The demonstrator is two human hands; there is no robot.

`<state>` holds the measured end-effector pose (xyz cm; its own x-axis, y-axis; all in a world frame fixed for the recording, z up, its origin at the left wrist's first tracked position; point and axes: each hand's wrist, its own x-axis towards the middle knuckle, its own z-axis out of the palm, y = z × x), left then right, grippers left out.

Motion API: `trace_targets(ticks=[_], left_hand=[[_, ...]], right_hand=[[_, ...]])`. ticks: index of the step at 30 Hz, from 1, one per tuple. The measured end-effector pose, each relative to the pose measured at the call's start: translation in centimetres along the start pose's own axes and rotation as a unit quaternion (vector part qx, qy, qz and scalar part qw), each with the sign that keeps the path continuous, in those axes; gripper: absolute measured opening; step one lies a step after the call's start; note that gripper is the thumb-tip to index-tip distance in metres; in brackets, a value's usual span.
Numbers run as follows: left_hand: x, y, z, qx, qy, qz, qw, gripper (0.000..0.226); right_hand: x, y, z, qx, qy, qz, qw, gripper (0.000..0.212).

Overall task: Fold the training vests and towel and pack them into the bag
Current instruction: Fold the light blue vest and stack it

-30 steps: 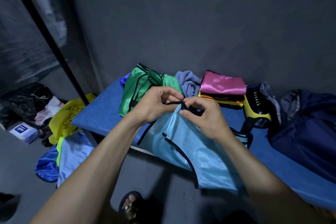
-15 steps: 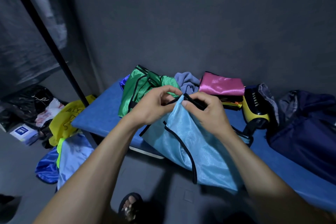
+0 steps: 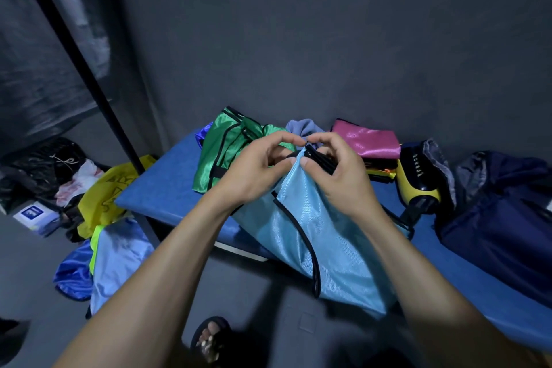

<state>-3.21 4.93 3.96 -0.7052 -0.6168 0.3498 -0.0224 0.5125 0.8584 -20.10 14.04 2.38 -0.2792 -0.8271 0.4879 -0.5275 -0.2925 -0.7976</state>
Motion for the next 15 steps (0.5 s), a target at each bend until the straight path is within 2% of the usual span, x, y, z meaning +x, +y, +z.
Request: trace_targets(ticks=[4,8,12,15], left_hand=[[-0.1,0.1,0.0,-0.007,0.023,0.010,1.000,0.017],[-0.4,0.2,-0.1,0.062,0.020,0.048,0.997,0.008],[-0.7,0.5,-0.1,0.106,0.018,0.038,0.994,0.018],[-0.9,0.7,0.3,0.179,0.003,0.043,0.983,0.028]], right_hand=[[0.5,-0.3,-0.7,-0.044,0.007,0.000,0.999,0.019],[0.6,-0.6,-1.4,-0.063,0.015,-0.006,0.998,0.016],[0.5,-0.7,-1.7,-0.076,0.022,-0.008,0.997,0.011],[0.5,-0.7,-1.9,-0.082,0.026,-0.008,0.996,0.013]])
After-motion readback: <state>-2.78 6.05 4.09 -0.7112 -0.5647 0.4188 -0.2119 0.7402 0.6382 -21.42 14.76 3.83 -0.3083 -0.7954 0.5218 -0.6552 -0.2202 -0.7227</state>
